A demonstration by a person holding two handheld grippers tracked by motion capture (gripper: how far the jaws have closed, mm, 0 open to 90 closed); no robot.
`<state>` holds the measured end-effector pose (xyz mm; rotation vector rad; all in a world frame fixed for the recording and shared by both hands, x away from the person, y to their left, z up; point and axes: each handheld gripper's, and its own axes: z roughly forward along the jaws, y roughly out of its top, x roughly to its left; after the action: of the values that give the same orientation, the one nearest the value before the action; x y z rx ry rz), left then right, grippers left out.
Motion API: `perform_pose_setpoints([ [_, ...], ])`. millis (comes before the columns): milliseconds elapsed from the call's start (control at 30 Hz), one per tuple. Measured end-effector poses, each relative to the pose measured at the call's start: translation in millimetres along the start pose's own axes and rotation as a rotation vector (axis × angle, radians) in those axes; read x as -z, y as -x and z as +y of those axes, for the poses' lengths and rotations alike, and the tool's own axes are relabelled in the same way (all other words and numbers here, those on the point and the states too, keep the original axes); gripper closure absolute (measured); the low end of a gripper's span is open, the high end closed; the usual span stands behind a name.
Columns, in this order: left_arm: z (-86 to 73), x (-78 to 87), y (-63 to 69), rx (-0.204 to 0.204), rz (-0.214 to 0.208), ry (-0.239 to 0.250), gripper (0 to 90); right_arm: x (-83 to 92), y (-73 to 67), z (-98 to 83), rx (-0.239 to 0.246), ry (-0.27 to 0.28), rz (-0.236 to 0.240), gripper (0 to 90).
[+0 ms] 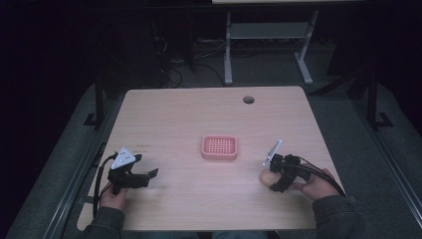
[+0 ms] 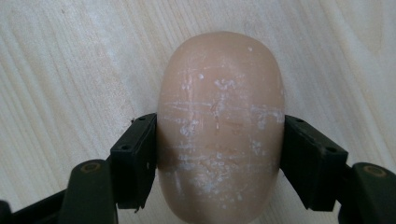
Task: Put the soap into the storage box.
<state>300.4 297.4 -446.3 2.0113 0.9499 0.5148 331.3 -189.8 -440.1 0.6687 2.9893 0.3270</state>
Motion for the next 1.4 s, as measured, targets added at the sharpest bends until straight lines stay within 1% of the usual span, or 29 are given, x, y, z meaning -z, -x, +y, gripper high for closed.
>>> perform_pose_setpoints([
  [167,0.0,-0.1,0.1,0.002,0.0,0.001,14.3,2.5,-0.9,0.0,0.006,0.015,0.004,31.7],
  [300,0.0,-0.2,0.3,0.001,0.0,0.0,14.3,7.9,-1.5,1.6,0.015,0.03,0.005,31.8],
  [333,-0.1,-0.2,0.4,0.0,0.0,0.0,14.3,10.9,-0.3,2.4,0.018,0.035,-0.004,31.8],
  [433,0.0,0.0,0.4,-0.001,0.001,-0.003,14.3,13.2,0.4,3.6,0.011,0.038,-0.007,31.8],
  [467,0.0,0.4,0.2,-0.004,0.0,-0.005,14.3,15.0,2.0,4.5,0.013,0.046,0.0,31.8],
  [567,-0.1,0.5,0.1,-0.004,-0.002,-0.004,14.3,16.0,3.5,4.9,0.01,0.051,0.001,31.8],
  [600,0.0,0.3,0.1,-0.005,-0.001,-0.001,14.3,16.9,6.1,5.3,0.008,0.059,0.008,31.8],
  [633,-0.1,0.1,0.6,0.002,-0.002,0.0,14.3,16.9,6.1,5.3,0.008,0.059,0.008,31.8],
  [733,0.0,0.3,0.7,0.001,0.0,-0.002,14.3,17.9,9.3,6.6,0.006,0.067,0.017,31.8],
  [1000,0.0,0.5,0.4,0.003,0.001,0.002,14.3,18.8,16.0,15.9,0.011,0.069,0.037,31.8],
  [1133,0.1,0.5,0.3,0.004,0.001,0.005,14.3,19.7,18.5,20.6,0.021,0.066,0.036,31.8],
  [1167,0.1,0.6,0.2,0.003,0.001,0.004,14.3,20.4,18.9,21.6,0.015,0.065,0.039,31.8],
  [1267,-0.1,0.5,0.0,0.004,0.002,0.004,14.3,22.3,21.2,24.6,0.022,0.073,0.041,31.8],
  [1333,-0.1,1.5,-1.0,-0.005,0.003,-0.007,14.3,24.8,23.9,27.9,0.023,0.081,0.046,31.8],
  [1400,-0.1,1.5,-1.1,-0.003,0.004,-0.006,14.3,26.2,25.0,30.7,0.024,0.077,0.042,31.8],
])
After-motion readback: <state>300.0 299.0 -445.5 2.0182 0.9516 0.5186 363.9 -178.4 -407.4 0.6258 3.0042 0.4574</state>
